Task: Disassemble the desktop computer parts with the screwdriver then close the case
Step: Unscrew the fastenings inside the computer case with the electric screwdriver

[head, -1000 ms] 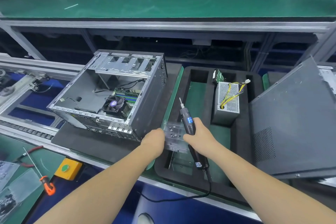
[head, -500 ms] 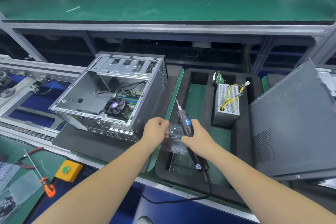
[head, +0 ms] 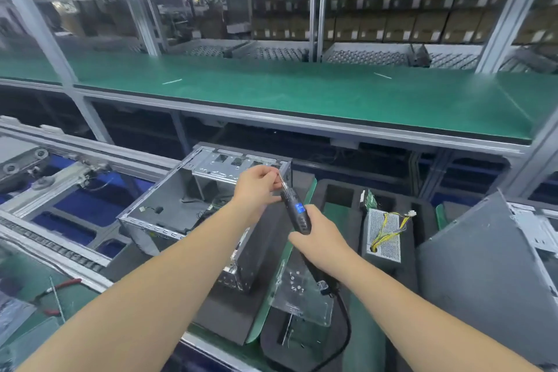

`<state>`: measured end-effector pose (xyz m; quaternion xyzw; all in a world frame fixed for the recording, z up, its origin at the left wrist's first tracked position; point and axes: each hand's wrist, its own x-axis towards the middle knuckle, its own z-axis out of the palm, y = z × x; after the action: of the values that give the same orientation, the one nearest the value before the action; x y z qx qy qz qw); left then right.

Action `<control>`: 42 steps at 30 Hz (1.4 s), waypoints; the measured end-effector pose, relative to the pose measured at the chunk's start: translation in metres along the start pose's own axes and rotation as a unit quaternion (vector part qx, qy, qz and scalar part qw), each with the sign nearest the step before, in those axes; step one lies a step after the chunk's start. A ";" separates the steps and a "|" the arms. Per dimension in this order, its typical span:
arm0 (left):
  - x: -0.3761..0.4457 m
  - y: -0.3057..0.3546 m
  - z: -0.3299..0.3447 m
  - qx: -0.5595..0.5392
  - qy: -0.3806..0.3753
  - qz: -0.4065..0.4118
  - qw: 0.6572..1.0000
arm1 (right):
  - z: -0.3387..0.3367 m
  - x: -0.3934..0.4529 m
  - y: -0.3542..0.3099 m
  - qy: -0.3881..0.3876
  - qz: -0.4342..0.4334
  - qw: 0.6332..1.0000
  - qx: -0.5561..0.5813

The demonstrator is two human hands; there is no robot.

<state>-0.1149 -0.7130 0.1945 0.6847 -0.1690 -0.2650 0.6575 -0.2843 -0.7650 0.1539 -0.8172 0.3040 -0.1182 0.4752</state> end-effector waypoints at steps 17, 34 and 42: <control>0.019 0.104 -0.076 0.233 -0.127 0.077 0.961 | -0.019 0.016 -0.076 -0.036 -0.094 0.993 -0.058; 0.010 0.098 -0.115 0.141 -0.092 -0.005 0.986 | 0.017 0.011 -0.095 -0.101 -0.094 0.990 -0.014; -0.007 0.053 -0.148 -0.036 0.091 -0.017 0.995 | 0.079 0.009 -0.115 -0.232 -0.066 0.970 0.040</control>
<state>-0.0276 -0.5928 0.2473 0.6844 -0.0871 -0.2185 0.6901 -0.1947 -0.6730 0.2099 -0.8208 0.1260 0.0317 0.5562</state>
